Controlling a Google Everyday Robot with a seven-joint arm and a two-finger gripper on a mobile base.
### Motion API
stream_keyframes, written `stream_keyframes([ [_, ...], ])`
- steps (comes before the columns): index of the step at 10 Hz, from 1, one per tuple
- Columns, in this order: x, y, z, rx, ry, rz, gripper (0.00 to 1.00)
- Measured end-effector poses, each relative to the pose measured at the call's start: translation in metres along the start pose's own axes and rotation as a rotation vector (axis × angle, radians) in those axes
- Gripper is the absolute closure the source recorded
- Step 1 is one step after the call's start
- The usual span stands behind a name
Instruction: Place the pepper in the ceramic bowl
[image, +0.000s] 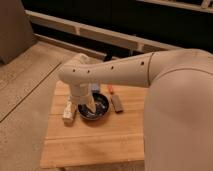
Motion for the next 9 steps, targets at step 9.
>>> stream_keyframes([
  [9,-0.052,-0.002,-0.044,-0.022,-0.221,-0.119,0.35],
])
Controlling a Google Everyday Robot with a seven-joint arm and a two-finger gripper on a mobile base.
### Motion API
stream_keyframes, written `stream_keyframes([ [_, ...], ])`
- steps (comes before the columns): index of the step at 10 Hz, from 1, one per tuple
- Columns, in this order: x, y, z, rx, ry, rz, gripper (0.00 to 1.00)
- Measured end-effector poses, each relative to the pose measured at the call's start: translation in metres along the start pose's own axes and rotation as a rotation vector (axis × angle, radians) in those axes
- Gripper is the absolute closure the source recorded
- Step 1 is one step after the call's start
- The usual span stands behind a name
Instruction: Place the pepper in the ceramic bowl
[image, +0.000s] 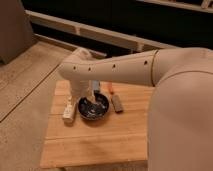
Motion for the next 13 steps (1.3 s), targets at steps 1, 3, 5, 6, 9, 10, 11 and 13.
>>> stream_keyframes([
  [1,-0.014,-0.003,-0.020,-0.005,-0.079,-0.069,0.35],
  [3,-0.027,-0.006,-0.044,-0.005,-0.166,-0.139,0.35],
  [5,-0.027,-0.003,-0.044,-0.007,-0.167,-0.144,0.35],
  [6,-0.026,-0.003,-0.043,-0.008,-0.165,-0.143,0.35],
  [9,-0.044,-0.011,-0.042,-0.071,-0.180,-0.113,0.35],
  [10,-0.055,-0.021,-0.043,-0.085,-0.194,-0.106,0.35],
  [11,-0.064,-0.030,-0.044,-0.093,-0.209,-0.105,0.35],
  [13,-0.085,-0.059,-0.046,-0.117,-0.252,-0.120,0.35],
])
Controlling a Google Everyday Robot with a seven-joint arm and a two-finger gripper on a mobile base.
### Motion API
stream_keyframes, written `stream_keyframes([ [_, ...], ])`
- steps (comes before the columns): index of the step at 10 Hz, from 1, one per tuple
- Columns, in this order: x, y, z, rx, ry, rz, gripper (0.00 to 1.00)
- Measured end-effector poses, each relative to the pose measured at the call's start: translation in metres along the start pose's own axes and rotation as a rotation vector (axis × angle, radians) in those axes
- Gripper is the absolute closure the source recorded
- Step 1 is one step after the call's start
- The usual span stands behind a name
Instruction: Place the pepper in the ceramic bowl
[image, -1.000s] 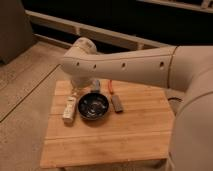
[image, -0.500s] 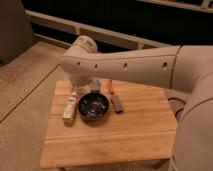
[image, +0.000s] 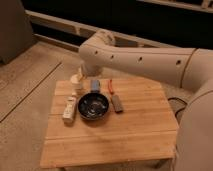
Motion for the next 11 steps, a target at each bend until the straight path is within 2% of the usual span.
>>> stream_keyframes([
  [1,-0.006,-0.014,-0.002,-0.003,-0.018,0.001,0.35],
  [2,-0.018,-0.038,-0.010,-0.018,-0.070,0.009,0.35],
  [4,-0.031,-0.064,-0.027,-0.045,-0.149,0.022,0.35],
  [5,-0.036,-0.085,-0.036,-0.052,-0.202,0.038,0.35],
  [6,-0.037,-0.090,-0.039,-0.055,-0.216,0.044,0.35],
  [8,-0.038,-0.085,-0.039,-0.061,-0.217,0.040,0.35],
  [10,-0.036,-0.086,-0.038,-0.052,-0.216,0.040,0.35],
  [11,-0.032,-0.090,-0.030,-0.037,-0.210,0.052,0.35],
])
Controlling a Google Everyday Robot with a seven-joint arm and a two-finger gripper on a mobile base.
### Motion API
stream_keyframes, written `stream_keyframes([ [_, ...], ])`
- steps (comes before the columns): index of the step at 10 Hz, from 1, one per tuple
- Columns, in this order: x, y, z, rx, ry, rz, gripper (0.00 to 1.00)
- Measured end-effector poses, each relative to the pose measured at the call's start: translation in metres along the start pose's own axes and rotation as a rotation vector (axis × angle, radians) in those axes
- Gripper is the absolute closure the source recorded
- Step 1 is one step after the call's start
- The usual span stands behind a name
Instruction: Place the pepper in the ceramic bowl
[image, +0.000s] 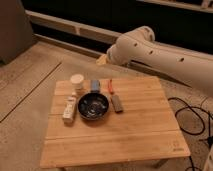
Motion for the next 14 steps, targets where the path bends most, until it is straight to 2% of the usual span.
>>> stream_keyframes([
  [3,0.002,0.009,0.020,0.005,0.008,0.017,0.35],
  [5,0.007,-0.003,0.040,0.031,0.038,0.032,0.35],
  [8,0.011,-0.038,0.070,0.087,0.081,0.059,0.35],
  [9,0.010,-0.044,0.079,0.093,0.087,0.060,0.35],
  [11,0.013,-0.058,0.099,0.088,0.099,0.099,0.35],
  [13,0.020,-0.071,0.123,0.067,0.108,0.165,0.35],
  [14,0.022,-0.077,0.129,0.062,0.108,0.184,0.35],
])
